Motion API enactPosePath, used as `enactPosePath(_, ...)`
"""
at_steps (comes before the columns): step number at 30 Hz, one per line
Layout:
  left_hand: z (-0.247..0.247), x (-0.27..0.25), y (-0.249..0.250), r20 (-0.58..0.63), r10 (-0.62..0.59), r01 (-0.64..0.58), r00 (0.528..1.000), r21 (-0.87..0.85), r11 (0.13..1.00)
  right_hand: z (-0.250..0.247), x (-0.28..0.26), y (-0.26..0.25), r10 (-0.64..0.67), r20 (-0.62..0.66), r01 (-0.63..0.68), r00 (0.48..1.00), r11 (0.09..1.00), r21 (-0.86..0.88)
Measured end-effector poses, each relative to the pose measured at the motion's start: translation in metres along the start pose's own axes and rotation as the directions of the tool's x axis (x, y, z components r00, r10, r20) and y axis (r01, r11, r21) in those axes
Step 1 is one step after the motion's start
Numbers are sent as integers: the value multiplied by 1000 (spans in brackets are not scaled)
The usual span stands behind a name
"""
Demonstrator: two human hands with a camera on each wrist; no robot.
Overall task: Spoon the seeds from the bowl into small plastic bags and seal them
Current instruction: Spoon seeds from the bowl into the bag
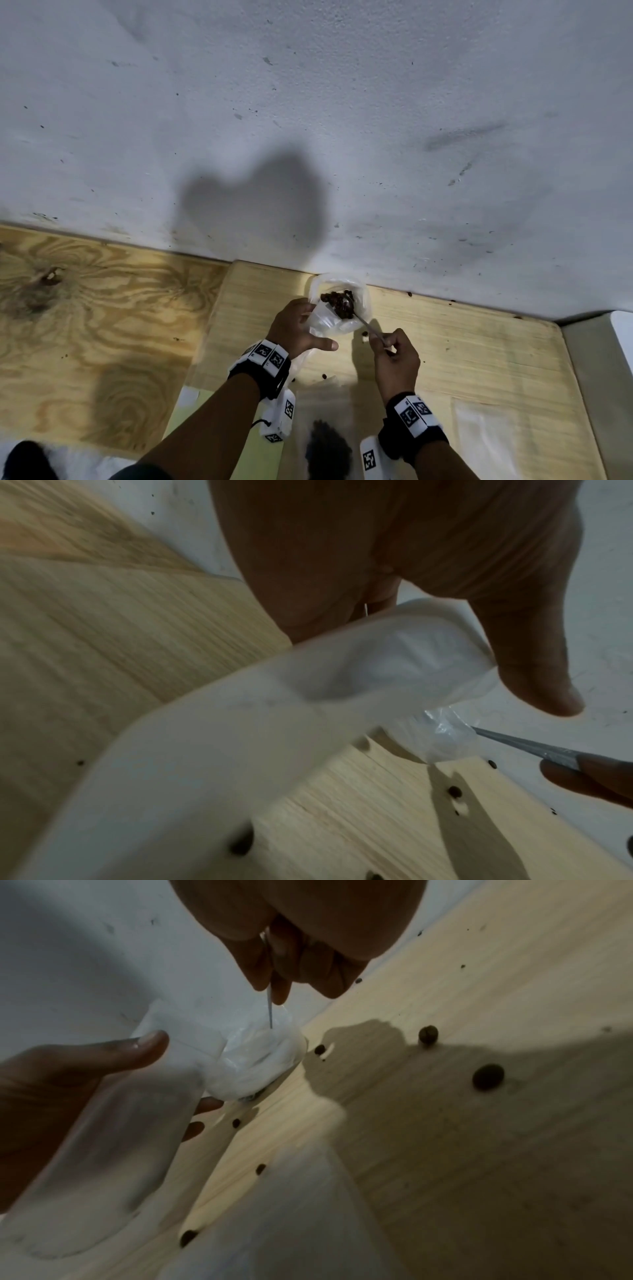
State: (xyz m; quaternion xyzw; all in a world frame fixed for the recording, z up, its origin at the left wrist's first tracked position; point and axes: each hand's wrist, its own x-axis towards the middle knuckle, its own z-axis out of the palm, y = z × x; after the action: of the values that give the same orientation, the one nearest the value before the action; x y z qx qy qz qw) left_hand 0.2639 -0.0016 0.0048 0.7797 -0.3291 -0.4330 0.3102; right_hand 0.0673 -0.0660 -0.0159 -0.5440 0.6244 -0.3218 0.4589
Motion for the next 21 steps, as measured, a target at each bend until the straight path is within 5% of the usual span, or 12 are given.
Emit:
enactPosePath(16,8,0,-7,25,5,-4,1000,-58,998,11,5,3,155,-25,-150,988,978,143)
enactPosePath(21,4,1,-10,-14,-11,10,1000,-74,997,3,12,-3,113,-103,-98,988,985,144)
